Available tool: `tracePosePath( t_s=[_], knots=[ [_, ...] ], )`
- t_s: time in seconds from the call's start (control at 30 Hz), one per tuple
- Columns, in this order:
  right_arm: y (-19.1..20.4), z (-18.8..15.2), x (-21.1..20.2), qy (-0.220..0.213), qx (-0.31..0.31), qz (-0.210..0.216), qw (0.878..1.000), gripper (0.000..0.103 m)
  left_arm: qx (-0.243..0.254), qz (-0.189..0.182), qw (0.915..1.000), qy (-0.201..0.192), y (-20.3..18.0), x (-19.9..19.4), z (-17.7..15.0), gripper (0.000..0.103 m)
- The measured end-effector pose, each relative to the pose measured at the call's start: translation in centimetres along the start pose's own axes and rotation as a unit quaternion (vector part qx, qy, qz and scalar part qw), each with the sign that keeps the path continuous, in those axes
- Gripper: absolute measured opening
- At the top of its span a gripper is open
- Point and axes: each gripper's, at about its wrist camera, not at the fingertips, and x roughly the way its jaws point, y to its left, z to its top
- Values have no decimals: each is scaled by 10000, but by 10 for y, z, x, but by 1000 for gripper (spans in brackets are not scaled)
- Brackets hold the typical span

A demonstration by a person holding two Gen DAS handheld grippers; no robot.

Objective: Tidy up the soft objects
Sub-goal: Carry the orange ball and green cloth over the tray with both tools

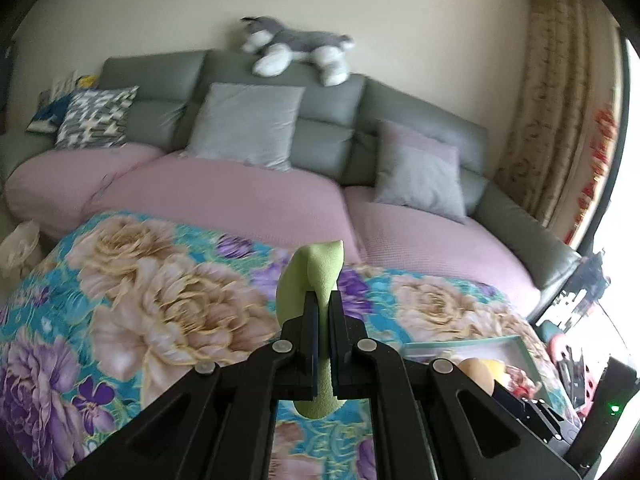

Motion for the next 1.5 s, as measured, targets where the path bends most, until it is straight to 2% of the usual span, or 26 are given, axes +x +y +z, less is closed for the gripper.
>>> tracePosePath(
  t_s=[0.37,0.6,0.8,0.93,1.1,1.23,1.4,1.5],
  knots=[
    [-70,-7,-27,-65,581,-536,9968,50,721,-799,9935,-364,-76,-11,-5,4],
    [-111,-11,-33,-63,888,-924,9917,51,1148,-1341,9838,-312,-124,-1,-21,4],
    [-140,-16,-40,-60,1194,-1108,9866,51,1363,-1831,9736,-36,-159,12,-41,4],
    [-152,-18,-45,-90,1304,-1143,9848,51,1461,-2004,9687,102,-173,19,-51,4],
    [-160,-20,-47,-98,1407,-1129,9835,51,1347,-2193,9654,421,-180,33,-61,4],
    [-160,-22,-40,11,1390,-1039,9848,51,1455,-2051,9647,782,-185,48,-73,4],
    [-160,-28,-25,240,1386,-954,9854,51,1262,-2002,9612,1417,-182,73,-89,4],
    [-159,-31,-18,342,1383,-906,9856,52,1191,-1927,9598,1659,-179,82,-96,4]
  ],
)
